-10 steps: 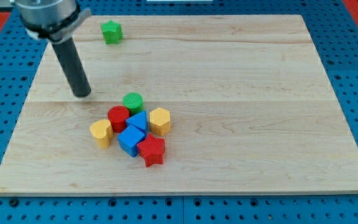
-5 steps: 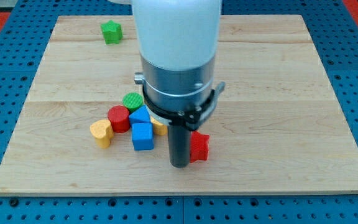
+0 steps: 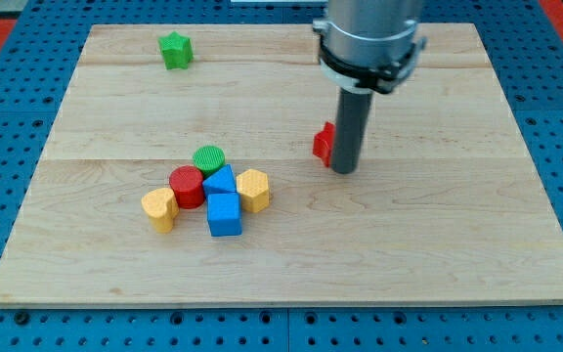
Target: Push the red star to the top center
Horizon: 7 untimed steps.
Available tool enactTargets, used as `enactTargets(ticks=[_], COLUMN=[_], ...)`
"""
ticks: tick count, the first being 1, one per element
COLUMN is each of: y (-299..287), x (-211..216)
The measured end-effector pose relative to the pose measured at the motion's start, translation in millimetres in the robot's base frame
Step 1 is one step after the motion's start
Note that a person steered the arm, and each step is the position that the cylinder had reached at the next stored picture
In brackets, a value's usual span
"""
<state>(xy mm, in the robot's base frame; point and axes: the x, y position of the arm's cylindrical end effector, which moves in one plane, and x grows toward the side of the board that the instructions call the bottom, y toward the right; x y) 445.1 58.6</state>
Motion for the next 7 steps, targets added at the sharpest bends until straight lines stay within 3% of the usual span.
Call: enactTargets(ticks=[2,4,5,6,7], y=[-32,-25,-19,-63,-142], x=[-78,-168,-186,-168,-175])
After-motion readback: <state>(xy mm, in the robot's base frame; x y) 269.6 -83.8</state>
